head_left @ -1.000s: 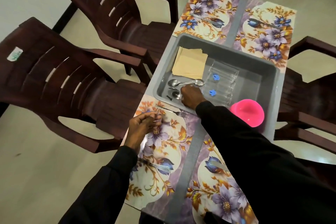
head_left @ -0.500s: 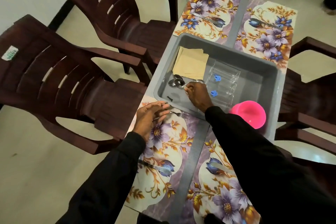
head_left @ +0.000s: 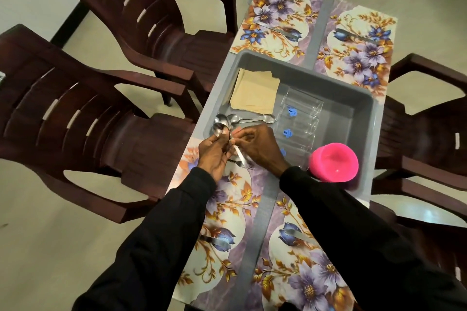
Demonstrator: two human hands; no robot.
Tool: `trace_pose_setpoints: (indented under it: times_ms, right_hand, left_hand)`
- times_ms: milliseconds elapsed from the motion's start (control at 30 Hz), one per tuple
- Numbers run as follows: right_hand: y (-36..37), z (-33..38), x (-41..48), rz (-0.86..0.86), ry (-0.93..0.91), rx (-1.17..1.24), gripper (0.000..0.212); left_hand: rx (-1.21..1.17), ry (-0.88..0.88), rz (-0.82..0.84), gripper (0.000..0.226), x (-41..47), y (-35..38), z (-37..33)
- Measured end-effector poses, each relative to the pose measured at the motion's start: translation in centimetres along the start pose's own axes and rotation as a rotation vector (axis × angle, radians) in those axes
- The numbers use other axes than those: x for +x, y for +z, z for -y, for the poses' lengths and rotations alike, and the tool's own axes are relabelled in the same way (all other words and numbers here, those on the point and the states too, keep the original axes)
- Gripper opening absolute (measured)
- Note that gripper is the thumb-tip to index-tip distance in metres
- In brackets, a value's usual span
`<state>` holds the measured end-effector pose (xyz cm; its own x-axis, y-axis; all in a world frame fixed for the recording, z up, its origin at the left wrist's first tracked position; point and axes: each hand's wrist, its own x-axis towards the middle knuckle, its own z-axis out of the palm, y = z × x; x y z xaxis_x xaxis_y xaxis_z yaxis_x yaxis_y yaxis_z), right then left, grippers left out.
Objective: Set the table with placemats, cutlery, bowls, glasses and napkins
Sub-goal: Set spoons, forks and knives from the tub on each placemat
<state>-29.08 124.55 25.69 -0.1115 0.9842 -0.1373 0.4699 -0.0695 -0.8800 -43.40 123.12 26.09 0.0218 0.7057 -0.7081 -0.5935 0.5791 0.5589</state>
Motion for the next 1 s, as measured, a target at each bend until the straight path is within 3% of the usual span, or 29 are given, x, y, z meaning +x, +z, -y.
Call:
trace_pose_setpoints:
  times_ms: [100, 200, 300, 400, 500, 700, 867, 1000]
  right_hand:
    - [0.5, 0.0, 0.0, 0.108, -0.089, -0.090, 0.015]
    - [-0.5, -1.9, 2.9, 0.031, -0.112, -0.316, 0.028]
    - [-1.6, -4.8, 6.4, -0.004, -0.075, -0.518, 0.012]
    - [-1.4, -7.4, 8.8, 0.155, -0.103, -0.770, 0.028]
    - [-0.6, -8.6, 9.6, 0.239, -0.113, -0.944, 0.025]
    - [0.4, -9.0, 9.2, 0.221, -0.027, -1.048, 0.022]
    - [0.2, -8.6, 9.0, 0.348, -0.093, -1.228, 0.023]
    - [0.0, -8.6, 8.3, 0.395, -0.150, -1.209, 0.021]
  left_hand:
    - [-0.032, 0.025, -0.067, 0.022, 0.0, -0.5, -0.1]
    - [-0.102, 0.030, -0.072, 0.025, 0.2, -1.9, -0.4]
    - [-0.092, -0.009, -0.092, 0.028, -0.3, -3.4, -0.9]
    - [-0.013, -0.014, -0.090, 0.026, -1.1, -4.8, -0.8]
    - [0.026, -0.032, -0.085, 0.023, -1.8, -5.7, -0.4]
    - [0.060, -0.024, -0.088, 0.018, -2.6, -6.5, 0.0]
    - [0.055, 0.003, -0.107, 0.016, -3.4, -6.7, 0.2]
    - [0.057, 0.014, -0.106, 0.022, -4.3, -6.9, 0.1]
